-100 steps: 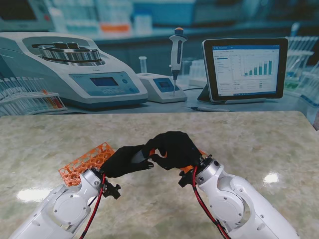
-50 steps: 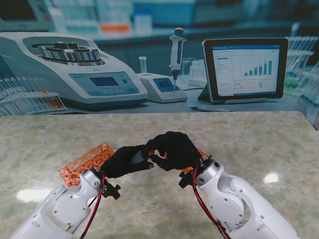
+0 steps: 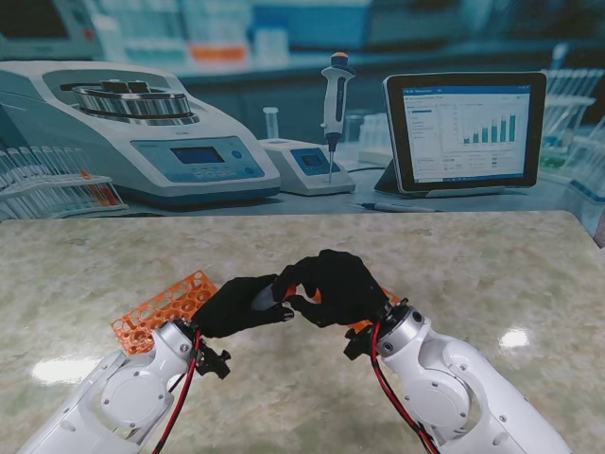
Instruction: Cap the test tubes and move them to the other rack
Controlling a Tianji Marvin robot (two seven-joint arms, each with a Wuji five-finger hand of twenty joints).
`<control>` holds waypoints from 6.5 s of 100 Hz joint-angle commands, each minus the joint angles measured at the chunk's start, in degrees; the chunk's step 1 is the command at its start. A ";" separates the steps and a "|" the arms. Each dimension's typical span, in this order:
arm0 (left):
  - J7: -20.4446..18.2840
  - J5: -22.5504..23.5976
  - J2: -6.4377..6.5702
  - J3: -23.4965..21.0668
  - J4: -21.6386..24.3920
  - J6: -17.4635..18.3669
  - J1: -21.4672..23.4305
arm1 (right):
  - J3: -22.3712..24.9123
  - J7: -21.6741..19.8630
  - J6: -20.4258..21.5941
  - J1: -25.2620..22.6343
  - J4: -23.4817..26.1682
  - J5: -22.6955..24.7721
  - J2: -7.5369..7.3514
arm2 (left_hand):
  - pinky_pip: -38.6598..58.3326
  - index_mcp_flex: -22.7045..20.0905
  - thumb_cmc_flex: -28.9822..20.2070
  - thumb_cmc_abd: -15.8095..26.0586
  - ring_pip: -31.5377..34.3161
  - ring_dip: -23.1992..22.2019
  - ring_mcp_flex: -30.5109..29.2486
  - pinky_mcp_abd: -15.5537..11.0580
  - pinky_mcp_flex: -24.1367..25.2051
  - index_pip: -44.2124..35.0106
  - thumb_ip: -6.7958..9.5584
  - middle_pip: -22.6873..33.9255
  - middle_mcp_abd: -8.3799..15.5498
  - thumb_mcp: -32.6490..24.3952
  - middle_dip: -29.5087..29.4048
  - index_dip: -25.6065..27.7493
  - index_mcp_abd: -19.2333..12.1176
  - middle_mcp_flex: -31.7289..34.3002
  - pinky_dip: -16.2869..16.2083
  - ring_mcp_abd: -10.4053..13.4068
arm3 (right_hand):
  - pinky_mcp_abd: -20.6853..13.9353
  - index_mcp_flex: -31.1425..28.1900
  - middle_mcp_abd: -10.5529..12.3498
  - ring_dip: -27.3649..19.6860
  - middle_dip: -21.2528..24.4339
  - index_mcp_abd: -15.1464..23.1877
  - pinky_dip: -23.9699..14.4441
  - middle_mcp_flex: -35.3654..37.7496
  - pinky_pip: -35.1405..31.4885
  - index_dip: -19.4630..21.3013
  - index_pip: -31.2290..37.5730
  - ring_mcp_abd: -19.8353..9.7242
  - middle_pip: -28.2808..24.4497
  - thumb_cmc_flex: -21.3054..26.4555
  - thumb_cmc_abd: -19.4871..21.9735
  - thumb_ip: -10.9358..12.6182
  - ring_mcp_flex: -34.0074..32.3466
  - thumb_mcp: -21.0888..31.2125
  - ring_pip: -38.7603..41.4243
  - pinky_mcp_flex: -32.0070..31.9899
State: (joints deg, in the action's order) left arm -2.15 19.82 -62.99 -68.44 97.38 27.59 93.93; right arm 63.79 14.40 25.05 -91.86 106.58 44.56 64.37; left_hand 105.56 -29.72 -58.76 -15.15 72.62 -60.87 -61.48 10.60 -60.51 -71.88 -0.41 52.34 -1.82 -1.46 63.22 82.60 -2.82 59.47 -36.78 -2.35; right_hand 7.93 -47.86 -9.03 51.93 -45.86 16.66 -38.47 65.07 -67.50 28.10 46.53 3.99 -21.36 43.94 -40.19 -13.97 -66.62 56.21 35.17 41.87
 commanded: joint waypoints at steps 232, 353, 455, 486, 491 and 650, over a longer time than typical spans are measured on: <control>-0.74 -0.10 -0.03 0.18 0.62 0.44 0.03 | 2.40 2.29 -3.42 -0.70 1.14 7.79 -0.74 | 7.65 -0.54 -1.86 3.02 2.11 -0.63 -2.09 -5.89 -1.61 -1.78 -0.02 -0.27 1.59 0.15 -0.37 1.94 -3.62 0.57 0.73 0.39 | 1.97 3.29 9.97 -4.80 11.97 -9.64 -3.68 -6.07 -0.21 6.15 -18.62 -3.46 1.89 -14.08 0.27 8.14 7.06 -19.90 -4.04 -8.97; -0.93 -0.27 0.02 0.90 0.59 0.87 -0.28 | -0.30 -0.63 -4.25 1.48 -0.02 3.81 -0.52 | 7.65 -0.54 -1.85 2.99 2.06 -0.62 -2.09 -5.89 -1.61 -1.78 -0.02 -0.28 1.62 0.13 -0.37 1.94 -3.62 0.59 0.73 0.36 | 2.27 -1.45 10.69 -4.69 5.39 -1.32 -2.88 6.41 -3.07 -3.80 4.62 -3.50 -2.79 3.76 11.16 2.34 -2.62 -24.38 -0.14 -3.28; -0.38 0.36 -0.01 0.91 0.79 1.85 -0.03 | -1.60 -1.85 -5.88 2.19 -0.69 3.13 -0.58 | 7.65 -0.54 -1.84 2.96 2.07 -0.61 -2.10 -5.89 -1.61 -1.78 -0.03 -0.26 1.61 0.13 -0.34 1.94 -3.62 0.54 0.73 0.38 | 2.70 -5.60 11.33 -3.06 6.19 -0.59 -4.80 10.34 -6.58 2.25 7.34 -2.71 -7.76 0.90 17.36 3.65 -6.05 -31.36 5.38 -1.60; -0.23 0.58 -0.01 0.87 0.94 2.16 0.14 | -2.14 -1.89 -6.75 2.50 -0.97 3.20 -0.57 | 7.63 -0.54 -1.84 2.96 2.07 -0.61 -2.10 -5.81 -1.61 -1.78 -0.02 -0.27 1.57 0.12 -0.35 1.94 -3.62 0.54 0.75 0.38 | 2.86 -8.10 11.15 -2.55 4.84 -1.08 -5.64 11.31 -8.12 6.07 5.63 -2.51 -9.70 -0.80 18.96 4.32 -6.86 -32.08 7.81 -1.33; -0.20 0.59 -0.01 0.85 0.97 2.16 0.17 | -2.20 -2.00 -6.85 2.55 -1.01 3.21 -0.58 | 7.62 -0.54 -1.84 2.98 2.07 -0.61 -2.10 -5.82 -1.61 -1.78 -0.02 -0.28 1.58 0.11 -0.35 1.94 -3.62 0.56 0.76 0.38 | 2.89 -8.62 11.29 -2.45 4.62 -1.02 -5.81 11.58 -8.44 6.67 5.49 -2.50 -10.05 -1.20 19.20 4.38 -7.04 -32.18 8.20 -1.25; -0.40 0.67 0.02 0.81 1.51 1.28 0.28 | 0.65 1.58 -5.93 0.18 -0.57 5.52 -0.46 | 7.73 -0.54 -1.82 2.95 2.08 -0.61 -2.11 -5.94 -1.62 -1.78 -0.03 -0.30 1.61 0.08 -0.36 1.94 -3.62 0.59 0.81 0.38 | 2.17 -6.62 11.25 -4.09 5.88 -3.27 -5.32 3.75 -5.07 18.92 -10.00 -2.93 -5.82 -33.86 14.07 6.39 -0.17 -20.36 4.12 -6.26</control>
State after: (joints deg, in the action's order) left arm -2.26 20.52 -62.87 -67.73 98.41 29.01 94.16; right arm 64.38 15.71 19.12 -91.13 105.59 49.97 63.73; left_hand 105.55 -29.75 -58.72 -15.24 72.66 -60.87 -61.49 12.34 -60.24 -71.99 -0.41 52.33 -1.81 -0.84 63.22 82.63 -3.44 59.47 -36.75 -2.58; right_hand 10.10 -56.33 1.58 48.33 -40.62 12.96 -44.15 70.48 -73.46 46.90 37.83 1.69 -28.49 12.48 -27.42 -8.80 -68.45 35.70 40.84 37.09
